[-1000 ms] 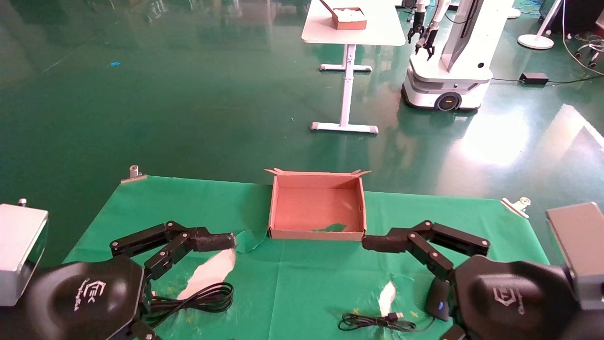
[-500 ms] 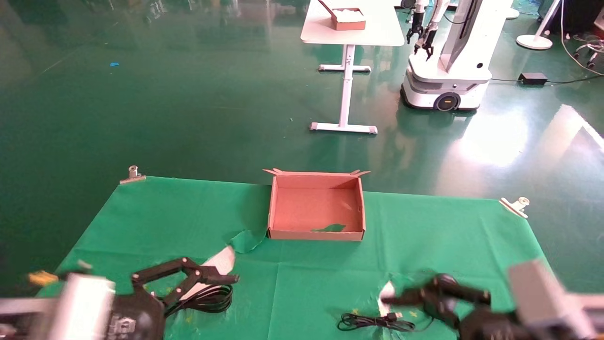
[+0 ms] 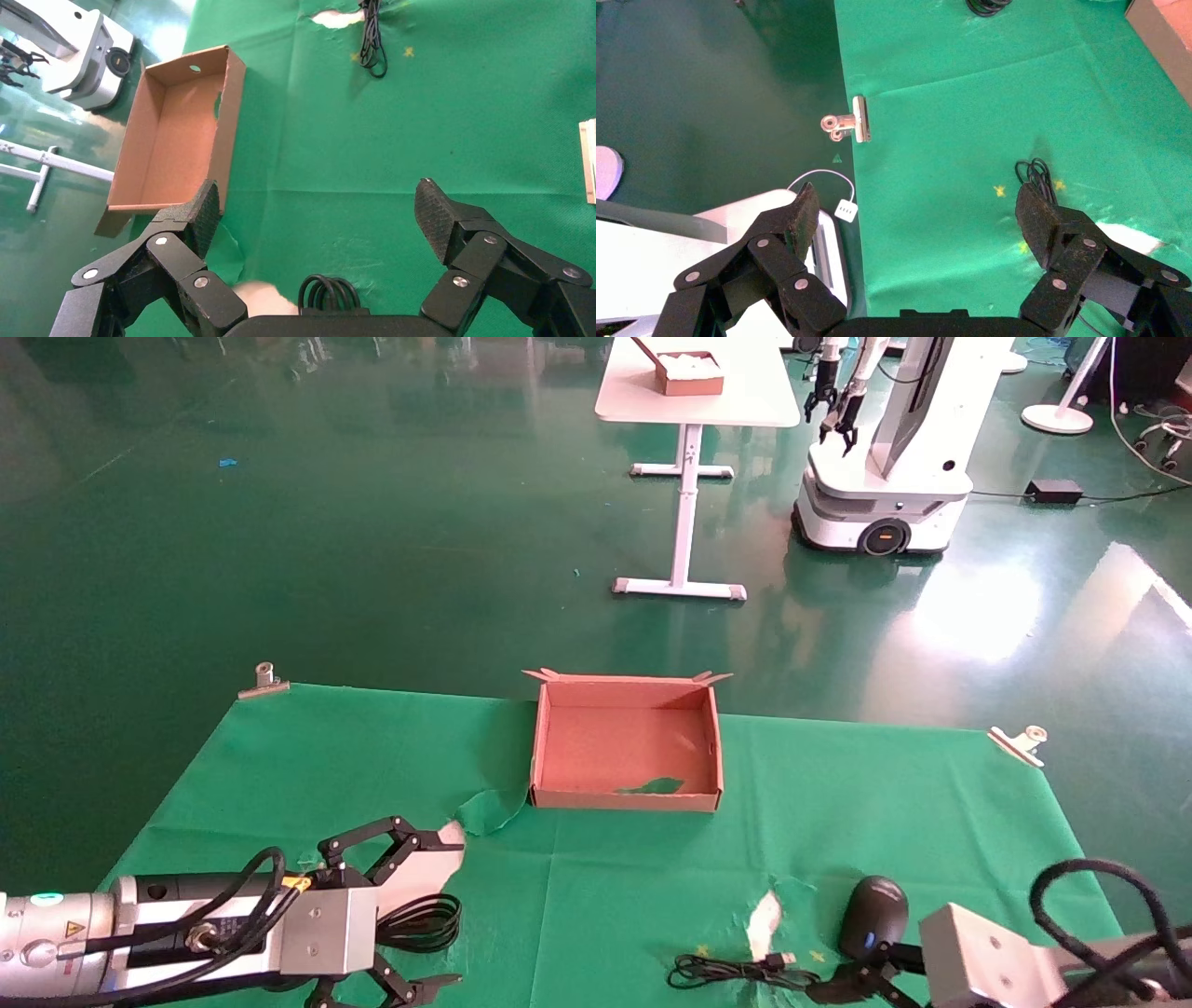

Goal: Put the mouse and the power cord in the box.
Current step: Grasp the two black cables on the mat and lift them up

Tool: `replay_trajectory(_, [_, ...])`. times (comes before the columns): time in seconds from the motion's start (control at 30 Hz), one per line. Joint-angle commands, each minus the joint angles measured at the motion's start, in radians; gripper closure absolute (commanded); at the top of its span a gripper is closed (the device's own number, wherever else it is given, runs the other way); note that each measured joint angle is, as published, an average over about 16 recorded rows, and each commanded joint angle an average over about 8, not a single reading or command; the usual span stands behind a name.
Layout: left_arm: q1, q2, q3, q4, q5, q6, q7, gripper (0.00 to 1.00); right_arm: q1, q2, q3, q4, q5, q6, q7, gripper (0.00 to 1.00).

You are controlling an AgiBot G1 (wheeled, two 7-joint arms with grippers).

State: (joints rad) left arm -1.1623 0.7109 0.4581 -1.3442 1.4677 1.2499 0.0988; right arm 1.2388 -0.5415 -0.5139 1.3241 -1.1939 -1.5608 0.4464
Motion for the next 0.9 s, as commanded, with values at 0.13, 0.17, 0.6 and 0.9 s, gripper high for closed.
replay_trajectory(0.13, [-0.007,0.017,0.032,0.02,0.091,-0.019,-0.017,0.0,0.0,-0.001,-0.008,-0.007,0.001,0.006,-0.005,0.0])
replay_trajectory(0.17, [-0.012,0.027,0.048,0.026,0.14,-0.029,-0.036,0.0,-0.001,0.0,-0.01,-0.009,0.001,0.008,-0.006,0.0])
replay_trajectory(0.6, [-0.127,0.215,0.219,0.062,0.759,-0.051,-0.45,0.0,0.003,0.003,-0.036,-0.003,0.003,0.029,0.017,0.0])
replay_trajectory(0.9, [-0.172,0.246,0.236,0.111,0.809,0.047,-0.536,0.0,0.002,0.005,-0.053,0.001,0.007,0.031,0.032,0.0])
